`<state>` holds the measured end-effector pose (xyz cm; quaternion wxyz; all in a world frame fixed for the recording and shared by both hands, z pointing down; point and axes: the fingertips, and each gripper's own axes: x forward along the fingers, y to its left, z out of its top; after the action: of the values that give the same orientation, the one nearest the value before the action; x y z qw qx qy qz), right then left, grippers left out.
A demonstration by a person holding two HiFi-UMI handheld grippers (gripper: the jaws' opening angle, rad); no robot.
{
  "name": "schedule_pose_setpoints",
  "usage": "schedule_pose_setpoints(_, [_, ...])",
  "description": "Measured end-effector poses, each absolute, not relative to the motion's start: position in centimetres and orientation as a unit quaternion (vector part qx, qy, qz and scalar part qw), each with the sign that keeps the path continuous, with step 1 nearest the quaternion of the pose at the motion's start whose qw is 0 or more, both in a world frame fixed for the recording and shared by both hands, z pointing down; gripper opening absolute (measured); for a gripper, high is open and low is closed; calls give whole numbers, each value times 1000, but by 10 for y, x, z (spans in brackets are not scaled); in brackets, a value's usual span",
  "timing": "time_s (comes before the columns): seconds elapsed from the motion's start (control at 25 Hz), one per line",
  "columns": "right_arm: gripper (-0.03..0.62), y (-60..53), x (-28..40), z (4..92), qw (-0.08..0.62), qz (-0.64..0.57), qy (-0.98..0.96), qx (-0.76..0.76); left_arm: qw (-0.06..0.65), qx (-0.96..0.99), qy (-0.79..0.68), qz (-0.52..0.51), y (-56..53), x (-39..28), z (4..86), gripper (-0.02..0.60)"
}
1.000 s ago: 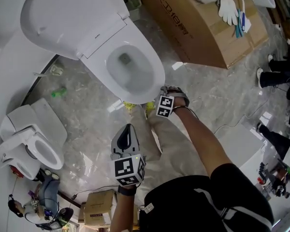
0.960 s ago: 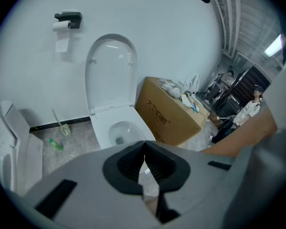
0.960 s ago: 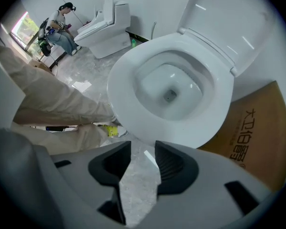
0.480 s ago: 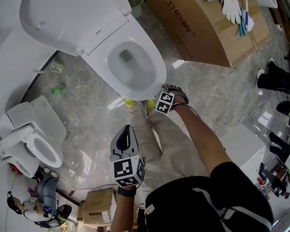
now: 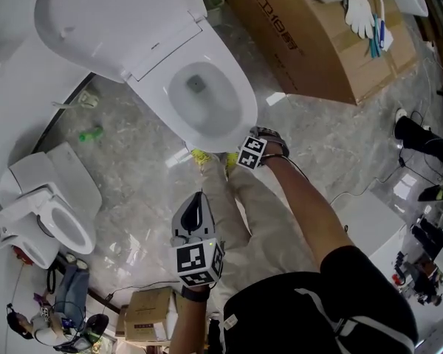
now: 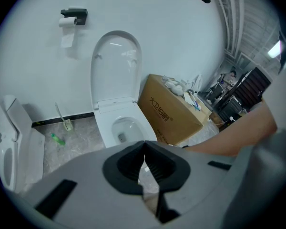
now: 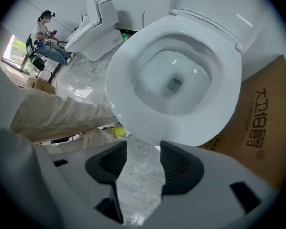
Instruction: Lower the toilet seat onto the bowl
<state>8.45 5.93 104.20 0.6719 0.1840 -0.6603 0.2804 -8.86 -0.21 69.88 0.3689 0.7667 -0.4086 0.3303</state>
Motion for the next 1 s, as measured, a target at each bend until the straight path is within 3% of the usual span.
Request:
schedule_pose_setpoints(0.24, [71,46,96,1043,678,264,-650,218,372,765,-407,333,2,-87,703,12])
schedule_pose_setpoints(0.6, [72,44,97,1046,692,243,-638,235,369,768,-402,336,7,-85,704,12])
schedule_pose_setpoints(1.0, [23,40,92,1017,696,213,-641,244,348,775,-400,343,8,-95,685,12])
